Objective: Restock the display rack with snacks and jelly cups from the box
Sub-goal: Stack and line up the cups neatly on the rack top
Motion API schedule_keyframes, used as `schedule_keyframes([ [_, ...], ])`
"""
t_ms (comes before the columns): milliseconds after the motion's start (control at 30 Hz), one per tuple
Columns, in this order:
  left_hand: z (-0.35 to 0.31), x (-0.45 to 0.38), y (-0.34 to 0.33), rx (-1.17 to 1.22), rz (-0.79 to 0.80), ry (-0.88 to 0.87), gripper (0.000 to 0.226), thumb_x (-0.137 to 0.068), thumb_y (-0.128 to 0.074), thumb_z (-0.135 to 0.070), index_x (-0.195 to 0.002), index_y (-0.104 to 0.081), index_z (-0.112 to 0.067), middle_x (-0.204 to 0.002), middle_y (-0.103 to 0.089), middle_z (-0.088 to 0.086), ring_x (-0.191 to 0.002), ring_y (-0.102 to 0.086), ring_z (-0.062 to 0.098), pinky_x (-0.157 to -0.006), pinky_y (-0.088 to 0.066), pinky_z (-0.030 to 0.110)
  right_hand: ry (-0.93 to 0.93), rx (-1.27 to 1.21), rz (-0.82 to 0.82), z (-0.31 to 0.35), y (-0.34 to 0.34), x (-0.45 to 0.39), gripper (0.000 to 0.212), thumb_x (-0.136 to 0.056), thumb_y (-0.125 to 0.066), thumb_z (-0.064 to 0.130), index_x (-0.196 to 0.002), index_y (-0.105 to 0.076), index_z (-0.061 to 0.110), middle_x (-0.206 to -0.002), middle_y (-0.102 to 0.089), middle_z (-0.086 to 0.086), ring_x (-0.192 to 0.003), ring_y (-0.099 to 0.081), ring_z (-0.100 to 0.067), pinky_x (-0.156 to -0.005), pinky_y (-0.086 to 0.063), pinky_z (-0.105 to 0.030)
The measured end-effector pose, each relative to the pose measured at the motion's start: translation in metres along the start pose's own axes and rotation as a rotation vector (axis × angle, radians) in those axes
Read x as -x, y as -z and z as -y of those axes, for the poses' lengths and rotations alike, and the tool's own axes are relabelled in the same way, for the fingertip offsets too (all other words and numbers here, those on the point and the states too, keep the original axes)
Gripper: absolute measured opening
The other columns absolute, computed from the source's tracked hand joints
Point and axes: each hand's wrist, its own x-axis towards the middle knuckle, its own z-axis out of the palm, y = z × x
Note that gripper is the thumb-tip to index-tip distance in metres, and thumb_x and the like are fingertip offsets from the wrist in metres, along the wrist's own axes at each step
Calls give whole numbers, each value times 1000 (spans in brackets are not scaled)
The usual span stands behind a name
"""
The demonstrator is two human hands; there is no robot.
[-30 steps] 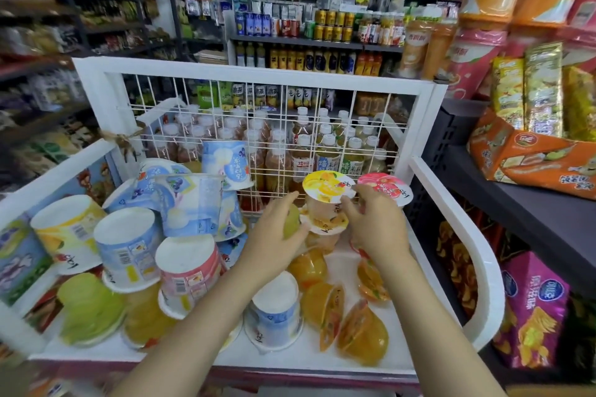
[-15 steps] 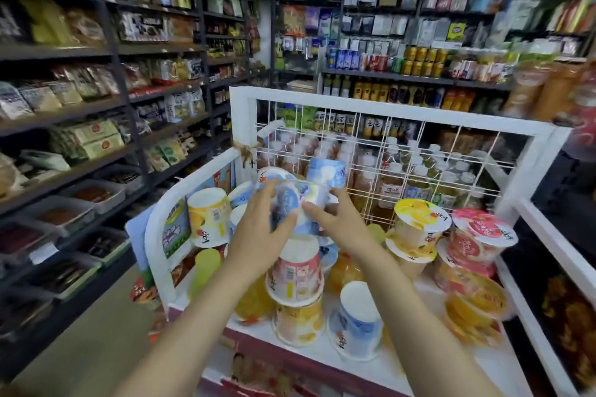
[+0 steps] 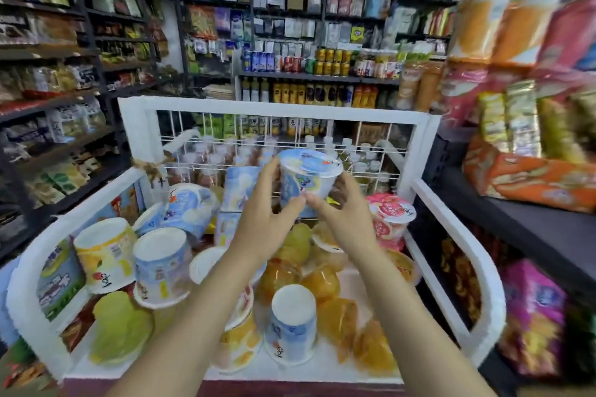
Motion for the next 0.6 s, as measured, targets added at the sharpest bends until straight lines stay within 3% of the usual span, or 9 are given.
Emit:
schedule_keyframes([
  [67,-2,-14,-42,-12,106,-39,64,-96,-64,-34,-145,-25,-47,-142,-32,-38,-125,-35,-23,-104,-39,17,-9,8,-98,-15,38,-2,63,-81,-81,29,-137,-51,24,-130,-61,13,-116,-60,-5,-94,-53,-27],
  [133,-4,-24,-79,-12,194,-30,69,-95,-65,-36,-149,-23,-46,-144,-28,-36,-123,-34,-22,-104,-36,12,-22,41,-177,-30,70,-3,63,-83,-80,23,-138,-49,22,-131,-60,13,-117,-58,-3,-93,-51,-20],
  [233,-5,-40,-119,0,296,4,70,-96,-63,-30,-152,-22,-43,-135,-29,-35,-110,-40,-18,-82,-34,-4,-58,105,-237,-53,101,-13,70,-84,-79,27,-143,-42,24,-137,-56,11,-121,-55,-1,-94,-51,-20],
  [300,2,-51,-135,2,348,28,71,-97,-62,-31,-151,-20,-48,-142,-33,-29,-116,-44,-10,-80,-38,2,-89,141,-241,-70,110,-20,74,-85,-78,28,-146,-38,22,-141,-54,6,-126,-54,-6,-100,-50,-29],
  [400,13,-62,-148,-33,417,42,74,-96,-60,-40,-149,-11,-56,-159,-23,-17,-140,-31,5,-101,-40,26,-160,200,-233,-86,111,-27,83,-87,-68,49,-154,-23,28,-152,-43,7,-137,-45,-13,-108,-45,-44],
  [467,16,-67,-153,-27,428,53,75,-96,-59,-44,-151,-10,-54,-160,-20,-18,-143,-25,5,-106,-35,29,-195,208,-251,-90,109,-30,83,-92,-65,44,-157,-16,26,-155,-39,3,-139,-42,-17,-110,-43,-44],
  [600,14,-74,-157,-88,468,47,75,-97,-55,-49,-154,-6,-50,-162,-16,-19,-146,-22,9,-102,-27,25,-222,195,-326,-94,107,-33,73,-95,-64,32,-156,-25,21,-150,-47,-2,-136,-46,-20,-109,-43,-42],
])
